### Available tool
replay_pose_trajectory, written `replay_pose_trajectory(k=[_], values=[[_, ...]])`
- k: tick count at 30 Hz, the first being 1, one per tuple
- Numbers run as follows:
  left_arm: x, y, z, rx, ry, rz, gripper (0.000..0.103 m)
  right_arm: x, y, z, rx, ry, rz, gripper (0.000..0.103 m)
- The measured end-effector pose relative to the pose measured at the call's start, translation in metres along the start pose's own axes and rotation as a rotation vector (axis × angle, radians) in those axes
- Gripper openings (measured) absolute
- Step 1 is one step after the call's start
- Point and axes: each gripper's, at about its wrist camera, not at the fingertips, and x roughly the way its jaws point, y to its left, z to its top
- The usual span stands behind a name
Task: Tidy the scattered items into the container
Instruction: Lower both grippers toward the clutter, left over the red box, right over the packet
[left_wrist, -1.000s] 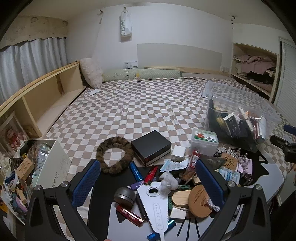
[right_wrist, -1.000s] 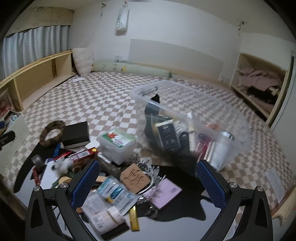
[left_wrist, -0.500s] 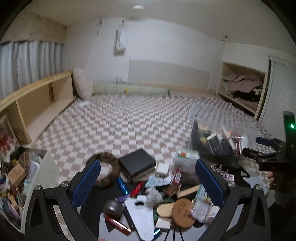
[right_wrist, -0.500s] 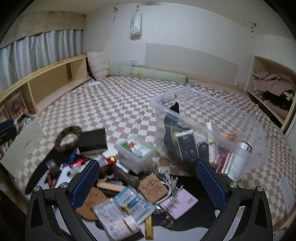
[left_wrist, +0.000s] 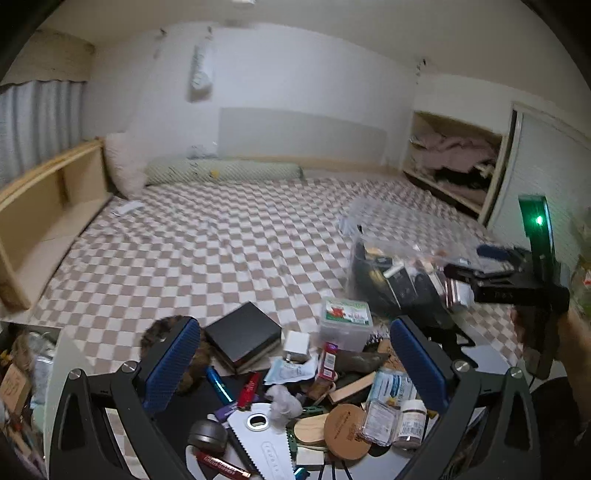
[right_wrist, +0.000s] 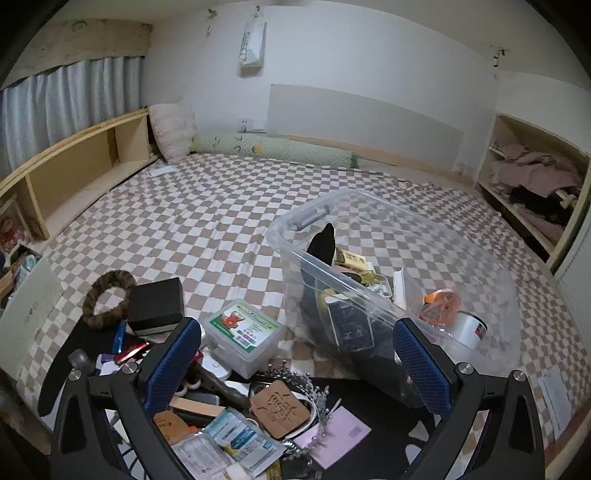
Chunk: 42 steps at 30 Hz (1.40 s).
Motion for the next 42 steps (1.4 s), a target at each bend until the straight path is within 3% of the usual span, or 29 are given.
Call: replay_pose_trajectory(k=[6, 10, 14, 24, 28, 32, 42], values=[[0.046, -0.017, -0.008, 0.09, 0.114, -0.012, 0.103, 0.027, -0.005, -0.005, -0.026, 0.072, 0.055, 0.079], [0.071, -0.028, -0.015, 0.139, 0.17, -0.022, 0.103, 0.048, -0.003, -0.017, -0.067, 0.153, 0.093, 0.054], [0.096, -0.036, -0.021, 0.178, 0.22, -0.026, 0.103, 0.064, 0.002, -0.03, -0.113, 0.215, 0.124, 0.044], [0.151, -0.053, -0.043, 0.26, 0.356, -0.03, 0.101, 0.094, 0.014, -0.06, -0.137, 0.355, 0.205, 0.043], [0.173, -0.058, -0.057, 0.314, 0.407, -0.003, 0.089, 0.103, 0.02, -0.071, -0.151, 0.401, 0.221, 0.043], [0.189, -0.061, -0.071, 0.356, 0.45, 0.014, 0.087, 0.112, 0.026, -0.081, -0.166, 0.447, 0.238, 0.043], [0.211, -0.063, -0.078, 0.366, 0.508, 0.018, 0.064, 0.125, 0.042, -0.089, -0.198, 0.488, 0.274, 0.043]])
